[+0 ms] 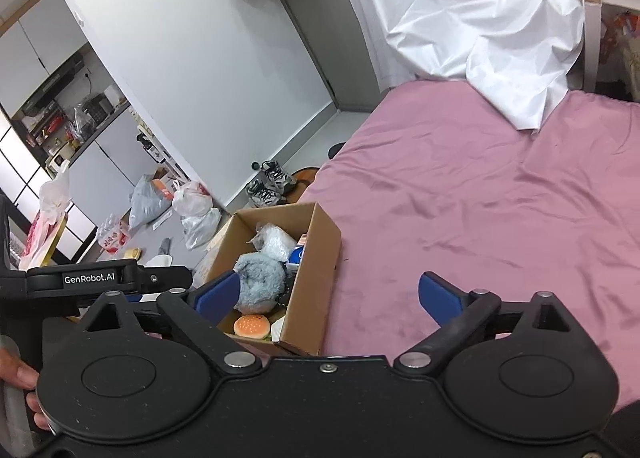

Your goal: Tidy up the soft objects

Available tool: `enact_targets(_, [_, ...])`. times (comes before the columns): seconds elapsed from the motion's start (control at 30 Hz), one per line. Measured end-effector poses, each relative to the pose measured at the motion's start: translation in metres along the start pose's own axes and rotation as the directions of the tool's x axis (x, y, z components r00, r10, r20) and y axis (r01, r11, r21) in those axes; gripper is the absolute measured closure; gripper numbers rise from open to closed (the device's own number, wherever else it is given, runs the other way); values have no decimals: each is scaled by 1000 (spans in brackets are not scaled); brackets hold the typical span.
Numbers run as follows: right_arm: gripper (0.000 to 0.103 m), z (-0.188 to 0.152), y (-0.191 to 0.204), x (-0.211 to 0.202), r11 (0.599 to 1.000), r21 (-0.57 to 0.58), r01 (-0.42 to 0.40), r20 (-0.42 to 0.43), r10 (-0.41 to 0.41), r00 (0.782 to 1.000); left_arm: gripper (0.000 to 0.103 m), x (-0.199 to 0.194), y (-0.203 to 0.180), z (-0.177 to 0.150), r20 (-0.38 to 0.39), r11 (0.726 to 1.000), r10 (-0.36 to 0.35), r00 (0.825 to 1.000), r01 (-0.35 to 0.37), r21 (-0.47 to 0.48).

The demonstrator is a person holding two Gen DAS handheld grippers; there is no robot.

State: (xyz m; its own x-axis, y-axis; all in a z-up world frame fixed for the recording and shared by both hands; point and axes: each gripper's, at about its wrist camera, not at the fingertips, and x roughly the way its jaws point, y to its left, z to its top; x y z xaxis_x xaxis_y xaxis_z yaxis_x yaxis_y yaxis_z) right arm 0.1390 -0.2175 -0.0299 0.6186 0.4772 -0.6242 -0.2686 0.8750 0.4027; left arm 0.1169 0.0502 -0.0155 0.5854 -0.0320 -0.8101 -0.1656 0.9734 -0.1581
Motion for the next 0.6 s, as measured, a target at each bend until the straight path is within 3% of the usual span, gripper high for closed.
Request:
enact_targets(0.33, [0, -8, 9, -36, 998, -55, 13, 26, -11, 1000, 3, -30, -12, -14, 19, 998, 7, 1000, -8, 61])
enact_targets(0.6, [0, -9, 9, -56, 998, -37, 43, 48, -41, 998, 2, -53, -21, -24, 32, 993, 7, 999, -10, 115])
